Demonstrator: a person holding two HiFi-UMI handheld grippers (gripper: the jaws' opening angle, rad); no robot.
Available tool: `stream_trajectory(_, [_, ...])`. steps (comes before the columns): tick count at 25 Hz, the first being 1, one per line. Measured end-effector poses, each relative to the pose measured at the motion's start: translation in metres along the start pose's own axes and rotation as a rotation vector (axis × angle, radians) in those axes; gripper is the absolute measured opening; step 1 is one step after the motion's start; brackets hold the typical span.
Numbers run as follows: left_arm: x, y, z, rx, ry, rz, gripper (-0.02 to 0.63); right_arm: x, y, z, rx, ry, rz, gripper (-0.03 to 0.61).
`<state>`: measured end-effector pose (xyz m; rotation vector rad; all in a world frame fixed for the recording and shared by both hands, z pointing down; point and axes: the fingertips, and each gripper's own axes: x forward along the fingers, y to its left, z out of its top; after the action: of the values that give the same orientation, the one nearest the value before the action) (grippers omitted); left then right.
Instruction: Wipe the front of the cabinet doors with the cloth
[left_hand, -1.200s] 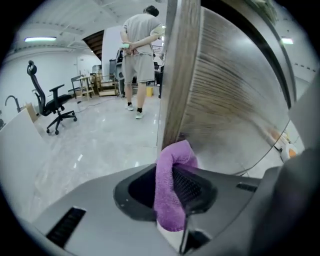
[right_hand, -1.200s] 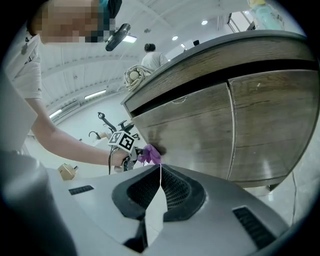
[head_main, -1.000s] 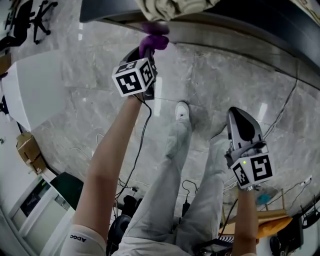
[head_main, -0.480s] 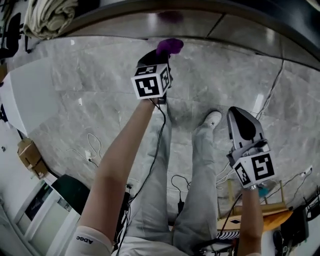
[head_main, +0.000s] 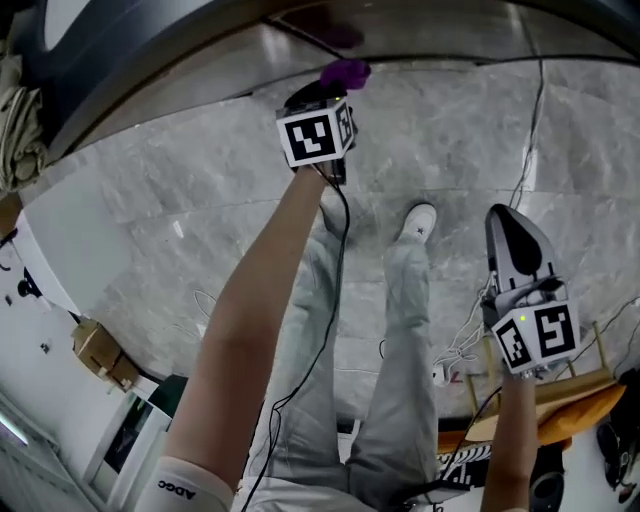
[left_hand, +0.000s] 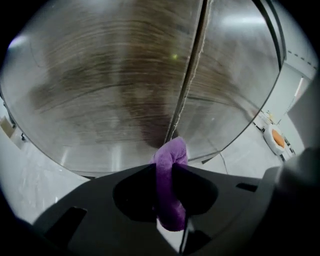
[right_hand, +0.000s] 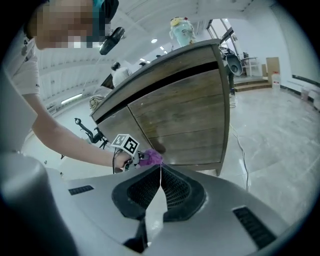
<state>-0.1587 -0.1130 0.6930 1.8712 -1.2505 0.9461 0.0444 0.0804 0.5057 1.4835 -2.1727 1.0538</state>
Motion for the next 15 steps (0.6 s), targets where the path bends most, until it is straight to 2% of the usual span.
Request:
stream_trajectory(3, [0.008, 0.016, 0.000, -0.004, 0.020, 0.010, 0.087, 0.006, 0.000, -0.015, 0.045, 0.000, -0.039, 0.027])
stream_trajectory(8, [0.012, 0.062, 0.006, 0.028, 0.048, -0.003, 0.087, 0.037, 0.032, -0.023, 0.084, -0.012, -0.058, 0.026])
stream_trajectory(11, [0.008, 0.096, 0.001, 0.049, 0.080, -0.015, 0.087, 0.066, 0.060, -0.018, 0.097, -0.030, -0.049, 0.026])
stream_trajectory(15, [0.000, 0.159, -0.012, 0.054, 0.120, 0.015, 0.089, 0.107, 0.101, -0.010, 0.074, -0.032, -0.013, 0.026])
